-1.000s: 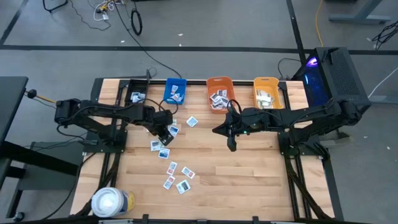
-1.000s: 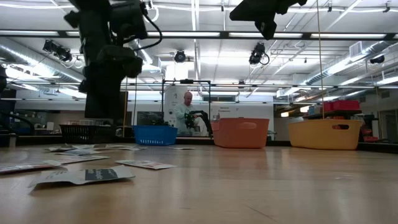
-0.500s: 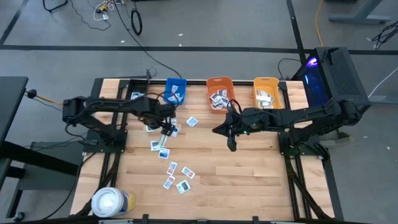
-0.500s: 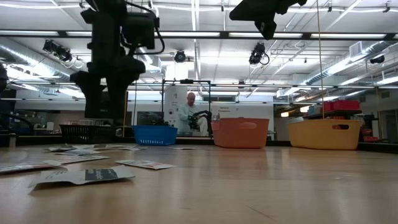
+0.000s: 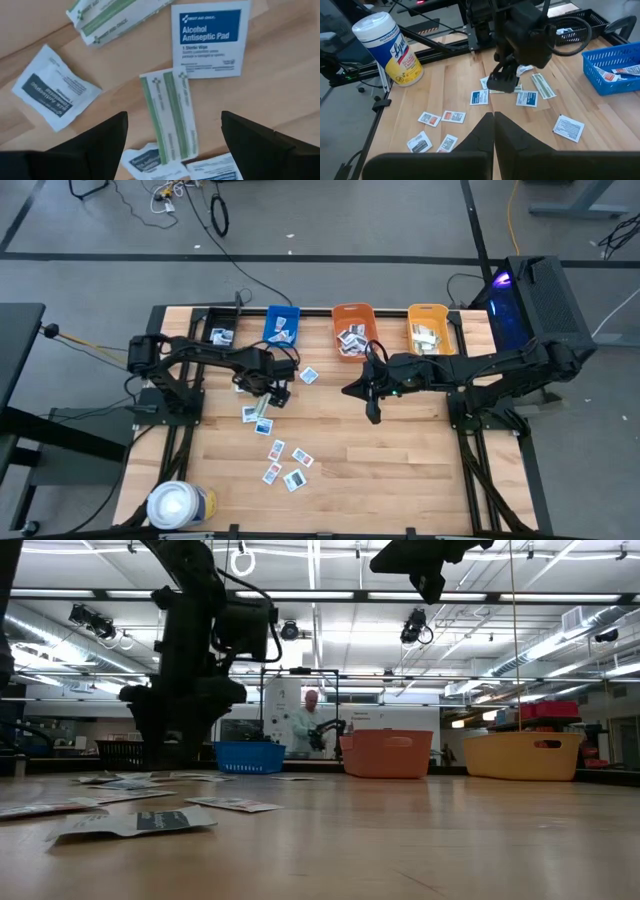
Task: Pick & Place First Aid Supplies
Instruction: Put the bandage into the yellow bin
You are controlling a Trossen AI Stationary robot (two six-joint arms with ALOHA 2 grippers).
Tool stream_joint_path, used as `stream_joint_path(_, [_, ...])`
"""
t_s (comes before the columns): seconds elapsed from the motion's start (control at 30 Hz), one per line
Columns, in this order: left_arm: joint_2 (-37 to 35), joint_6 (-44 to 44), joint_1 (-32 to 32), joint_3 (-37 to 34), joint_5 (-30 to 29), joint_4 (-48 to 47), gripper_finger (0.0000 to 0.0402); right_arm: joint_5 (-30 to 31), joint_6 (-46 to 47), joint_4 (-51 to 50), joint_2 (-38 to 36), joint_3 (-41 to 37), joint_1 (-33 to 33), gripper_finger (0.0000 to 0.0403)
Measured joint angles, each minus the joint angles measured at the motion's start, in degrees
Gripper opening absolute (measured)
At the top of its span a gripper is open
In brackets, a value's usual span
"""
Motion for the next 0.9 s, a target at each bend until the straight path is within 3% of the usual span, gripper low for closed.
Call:
stream_joint_path(0.47, [5.83,1.11,0.16,0.02,2.64,2.37,0.0323,0.0,0.02,-0.22,0.0,0.0,0.0,0.0013])
stream_joint_path(0.9, [6.0,2.05,0.54,0.07,3.73,2.62,0.0279,0.0,0.02,-0.22,0.0,0.0,0.0,0.0013])
